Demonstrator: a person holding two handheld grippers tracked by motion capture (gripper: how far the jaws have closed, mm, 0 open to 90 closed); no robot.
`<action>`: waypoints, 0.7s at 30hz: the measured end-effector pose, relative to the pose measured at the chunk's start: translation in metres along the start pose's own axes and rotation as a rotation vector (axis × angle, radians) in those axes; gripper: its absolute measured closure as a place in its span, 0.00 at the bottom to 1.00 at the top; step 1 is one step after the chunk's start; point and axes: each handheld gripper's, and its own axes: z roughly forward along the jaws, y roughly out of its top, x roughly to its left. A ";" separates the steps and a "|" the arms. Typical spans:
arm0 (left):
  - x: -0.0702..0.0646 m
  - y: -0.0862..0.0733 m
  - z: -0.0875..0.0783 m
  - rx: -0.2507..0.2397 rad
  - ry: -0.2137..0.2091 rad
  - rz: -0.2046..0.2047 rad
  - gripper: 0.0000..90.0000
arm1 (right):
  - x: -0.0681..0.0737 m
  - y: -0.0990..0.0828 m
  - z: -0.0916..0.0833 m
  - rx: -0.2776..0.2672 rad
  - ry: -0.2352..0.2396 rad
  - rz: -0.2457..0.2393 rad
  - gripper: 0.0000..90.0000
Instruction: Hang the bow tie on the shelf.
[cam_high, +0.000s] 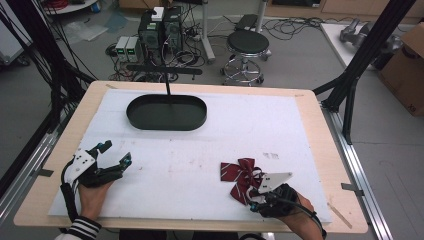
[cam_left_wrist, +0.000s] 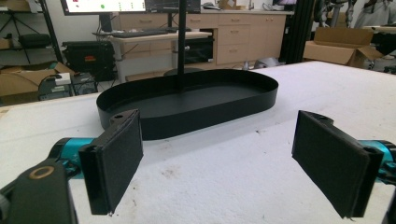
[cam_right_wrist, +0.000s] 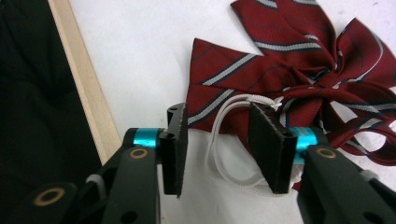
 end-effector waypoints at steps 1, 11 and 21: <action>0.000 0.000 0.000 0.000 0.000 0.000 0.18 | 0.000 0.000 0.000 0.000 0.000 0.000 0.67; 0.000 0.000 0.000 0.004 -0.002 0.000 0.19 | -0.003 0.002 0.003 0.041 -0.010 0.059 0.75; 0.000 0.000 0.000 0.003 -0.002 -0.001 0.19 | -0.004 0.004 0.010 0.085 0.013 0.062 0.88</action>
